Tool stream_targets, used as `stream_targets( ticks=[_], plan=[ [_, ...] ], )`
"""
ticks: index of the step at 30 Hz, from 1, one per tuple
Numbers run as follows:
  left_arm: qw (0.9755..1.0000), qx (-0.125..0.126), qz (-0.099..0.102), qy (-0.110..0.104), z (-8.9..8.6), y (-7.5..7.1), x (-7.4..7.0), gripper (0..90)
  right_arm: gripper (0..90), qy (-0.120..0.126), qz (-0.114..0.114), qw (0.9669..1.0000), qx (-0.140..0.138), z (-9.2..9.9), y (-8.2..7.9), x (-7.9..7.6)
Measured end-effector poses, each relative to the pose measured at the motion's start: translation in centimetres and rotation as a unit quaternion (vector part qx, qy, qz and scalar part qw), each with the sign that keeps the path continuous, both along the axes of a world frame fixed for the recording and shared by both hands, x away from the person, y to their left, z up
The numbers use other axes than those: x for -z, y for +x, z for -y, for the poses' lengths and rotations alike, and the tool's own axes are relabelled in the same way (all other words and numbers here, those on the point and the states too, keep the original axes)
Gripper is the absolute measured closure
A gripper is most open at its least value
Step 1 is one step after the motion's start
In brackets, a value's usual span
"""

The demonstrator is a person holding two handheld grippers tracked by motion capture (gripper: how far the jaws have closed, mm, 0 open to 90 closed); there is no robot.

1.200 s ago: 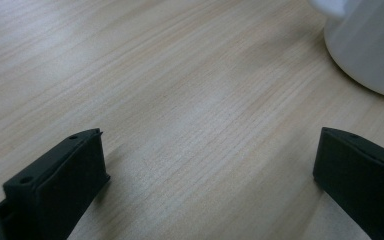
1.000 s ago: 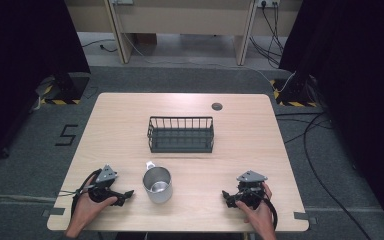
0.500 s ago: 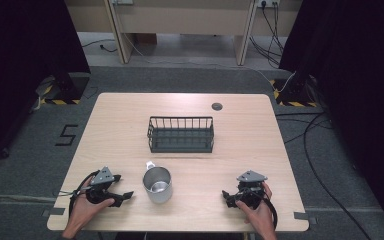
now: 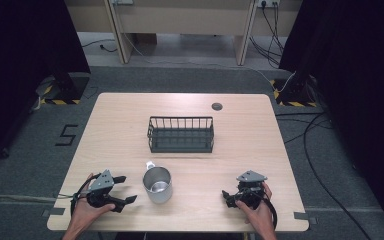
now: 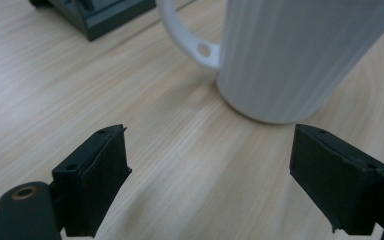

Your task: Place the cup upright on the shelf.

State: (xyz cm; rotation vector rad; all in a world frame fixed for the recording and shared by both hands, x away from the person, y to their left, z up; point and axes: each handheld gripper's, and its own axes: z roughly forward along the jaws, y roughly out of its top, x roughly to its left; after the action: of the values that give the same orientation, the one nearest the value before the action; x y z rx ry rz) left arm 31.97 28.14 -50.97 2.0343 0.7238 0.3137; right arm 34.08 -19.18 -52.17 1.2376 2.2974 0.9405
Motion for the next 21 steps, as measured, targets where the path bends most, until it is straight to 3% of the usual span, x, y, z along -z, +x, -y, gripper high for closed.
stream_targets(
  ticks=[9, 16, 21],
  plan=[
    [0.9990, 0.014, 0.039, -0.016, 0.8, -1.3, -1.3, 15.1, 0.5, 0.000, 0.000, 1.0000, -0.001, 0.0, 0.0, 0.0],
    [0.9954, 0.040, 0.080, -0.033, 1.4, -1.9, -2.7, 15.1, 0.5, 0.000, -0.001, 1.0000, -0.001, 0.0, 0.0, 0.0],
    [0.9941, 0.051, 0.089, -0.037, 1.9, -1.9, -3.1, 15.1, 0.5, 0.000, 0.000, 1.0000, -0.003, 0.0, 0.0, 0.0]
  ],
)
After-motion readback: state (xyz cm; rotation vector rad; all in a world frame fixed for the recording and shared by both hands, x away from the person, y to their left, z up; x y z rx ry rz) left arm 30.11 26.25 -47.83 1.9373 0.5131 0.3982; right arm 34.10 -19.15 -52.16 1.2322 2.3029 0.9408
